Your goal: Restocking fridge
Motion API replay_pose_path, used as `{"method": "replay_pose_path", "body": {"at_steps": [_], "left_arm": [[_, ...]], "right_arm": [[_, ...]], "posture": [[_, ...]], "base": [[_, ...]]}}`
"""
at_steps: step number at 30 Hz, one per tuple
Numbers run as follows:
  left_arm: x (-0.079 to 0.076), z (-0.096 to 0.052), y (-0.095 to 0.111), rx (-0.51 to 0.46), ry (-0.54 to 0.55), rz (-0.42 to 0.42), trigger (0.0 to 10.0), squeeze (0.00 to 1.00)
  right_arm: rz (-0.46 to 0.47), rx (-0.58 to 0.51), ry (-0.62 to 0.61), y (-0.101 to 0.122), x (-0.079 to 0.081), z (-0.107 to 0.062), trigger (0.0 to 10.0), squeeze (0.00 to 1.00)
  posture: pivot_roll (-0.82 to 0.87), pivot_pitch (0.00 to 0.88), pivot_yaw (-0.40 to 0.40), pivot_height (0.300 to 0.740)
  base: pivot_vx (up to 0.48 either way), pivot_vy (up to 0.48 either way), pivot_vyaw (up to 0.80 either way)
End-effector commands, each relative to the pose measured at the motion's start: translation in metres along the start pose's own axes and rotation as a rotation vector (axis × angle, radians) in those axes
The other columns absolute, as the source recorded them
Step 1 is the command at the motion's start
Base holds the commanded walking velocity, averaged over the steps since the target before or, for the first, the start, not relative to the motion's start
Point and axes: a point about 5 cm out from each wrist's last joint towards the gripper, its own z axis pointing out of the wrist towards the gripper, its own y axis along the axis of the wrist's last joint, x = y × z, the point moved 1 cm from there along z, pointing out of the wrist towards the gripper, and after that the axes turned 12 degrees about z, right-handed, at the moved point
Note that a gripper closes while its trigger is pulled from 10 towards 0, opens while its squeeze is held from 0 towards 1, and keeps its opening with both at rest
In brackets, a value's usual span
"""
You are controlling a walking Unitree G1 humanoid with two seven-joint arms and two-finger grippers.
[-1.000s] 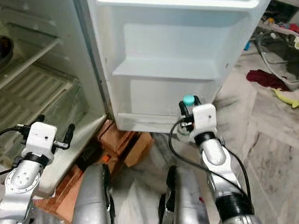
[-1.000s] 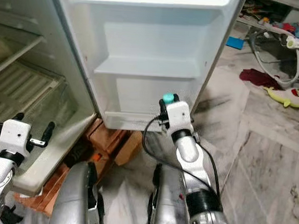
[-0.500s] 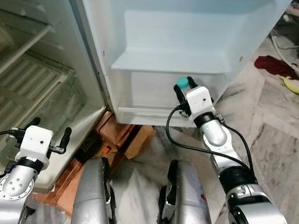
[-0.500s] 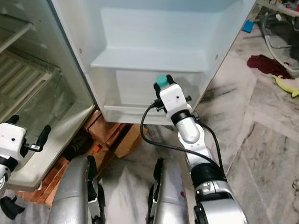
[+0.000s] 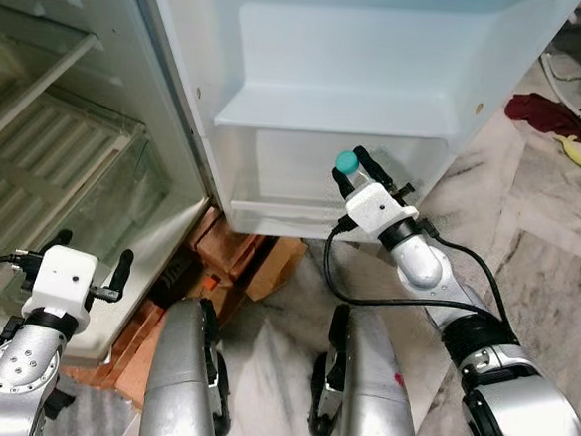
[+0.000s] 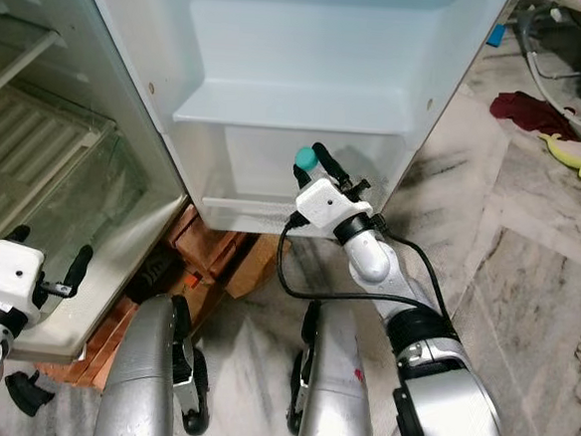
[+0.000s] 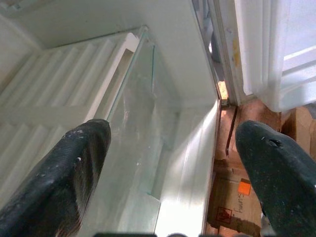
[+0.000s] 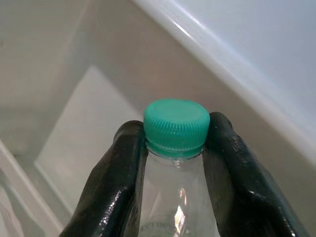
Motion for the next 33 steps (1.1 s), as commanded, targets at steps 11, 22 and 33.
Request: {"method": "replay_pose_path", "body": {"at_steps": [11, 22, 33], "left_arm": [[0.003, -0.002, -0.002, 0.022, -0.015, 0.028, 10.0, 0.0], [0.003, 0.001, -0.002, 0.022, -0.022, 0.034, 10.0, 0.0], [0.002, 0.003, -0.002, 0.02, -0.026, 0.036, 10.0, 0.0]], "right_arm": [[0.14, 0.213, -0.288, -0.041, -0.032, -0.031, 10.0, 0.0], [0.166, 0.32, -0.468, -0.055, -0.057, -0.045, 10.0, 0.0], [0.23, 0.495, -0.668, -0.075, -0.074, -0.065, 10.0, 0.0]], "posture": [[0.15, 0.275, 0.039, 0.574], [0.15, 0.269, 0.044, 0.574], [0.15, 0.264, 0.047, 0.574]], "base": [[0.0, 0.0, 0.0], [0.0, 0.0, 0.0], [0.0, 0.0, 0.0]]}}
